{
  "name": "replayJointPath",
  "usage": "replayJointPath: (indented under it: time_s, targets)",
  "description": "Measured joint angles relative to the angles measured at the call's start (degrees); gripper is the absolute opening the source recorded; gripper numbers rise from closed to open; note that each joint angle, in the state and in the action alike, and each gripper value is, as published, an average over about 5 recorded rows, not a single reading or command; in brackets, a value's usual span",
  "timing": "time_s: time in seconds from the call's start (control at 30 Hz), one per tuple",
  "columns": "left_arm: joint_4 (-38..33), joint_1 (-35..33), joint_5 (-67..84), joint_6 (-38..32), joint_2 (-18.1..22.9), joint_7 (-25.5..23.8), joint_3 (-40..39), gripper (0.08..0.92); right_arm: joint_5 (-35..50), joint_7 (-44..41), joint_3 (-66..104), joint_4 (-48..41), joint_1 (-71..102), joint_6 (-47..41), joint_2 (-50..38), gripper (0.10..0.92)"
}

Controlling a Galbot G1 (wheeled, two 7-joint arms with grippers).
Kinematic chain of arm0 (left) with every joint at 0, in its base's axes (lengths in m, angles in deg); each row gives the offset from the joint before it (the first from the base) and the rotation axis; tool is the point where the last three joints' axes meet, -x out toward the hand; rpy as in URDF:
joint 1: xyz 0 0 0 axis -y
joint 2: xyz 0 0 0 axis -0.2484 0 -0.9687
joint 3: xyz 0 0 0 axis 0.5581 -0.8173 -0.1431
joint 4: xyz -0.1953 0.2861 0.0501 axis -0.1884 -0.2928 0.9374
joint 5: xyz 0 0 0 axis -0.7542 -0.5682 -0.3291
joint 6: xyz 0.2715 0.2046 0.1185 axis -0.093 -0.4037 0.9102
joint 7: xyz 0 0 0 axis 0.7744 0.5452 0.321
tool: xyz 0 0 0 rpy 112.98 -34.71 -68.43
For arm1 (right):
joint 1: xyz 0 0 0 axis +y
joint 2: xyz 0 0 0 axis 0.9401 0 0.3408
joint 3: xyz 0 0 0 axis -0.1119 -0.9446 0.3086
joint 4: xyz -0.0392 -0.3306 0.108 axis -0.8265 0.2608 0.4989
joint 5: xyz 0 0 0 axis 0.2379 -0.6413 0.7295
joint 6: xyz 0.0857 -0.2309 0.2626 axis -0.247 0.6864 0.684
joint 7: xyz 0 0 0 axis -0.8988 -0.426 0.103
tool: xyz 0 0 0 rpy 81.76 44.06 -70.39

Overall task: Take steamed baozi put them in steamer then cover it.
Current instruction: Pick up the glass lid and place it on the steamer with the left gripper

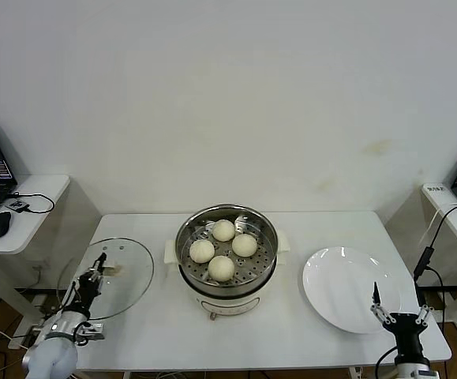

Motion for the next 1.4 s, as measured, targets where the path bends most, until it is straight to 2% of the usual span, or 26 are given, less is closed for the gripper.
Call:
replayJointPath:
  time_s: [0.4,0.7,0.87,1.03,1.4]
  targets:
    - [-19.91,-9.74,5.27,9.08,-1.54,-7.48,5.25,0.138,-1.40,-0.17,-1.32,-0.29,-0.09,0.54,-0.50,0.823]
    - [-32.00,-11.04,11.13,14.50,-5.49,-12.16,0.82,0.138,-3.86,0.27,-1.85,-0.31,-0.27,0.97,-0.39,0.823]
    - [-33.99,-8.19,12.70,16.79,-7.07,-13.70,-4.97,0.138,-6.64,1.04,-2.22,-0.14,-0.10,1.23,0.70,0.823]
    - [-33.98,-3.28,12.60,19.34,-6.82,-15.58,-12.13,0.138,-9.74,1.97,-2.65,-0.13,-0.36,0.89,2.06,0.823]
    - [-32.50,6.90,3.41,24.75,-1.04,-23.36,-23.21,0.138,-15.39,3.52,-4.33,-1.58,-1.26,0.56,4.70,0.823]
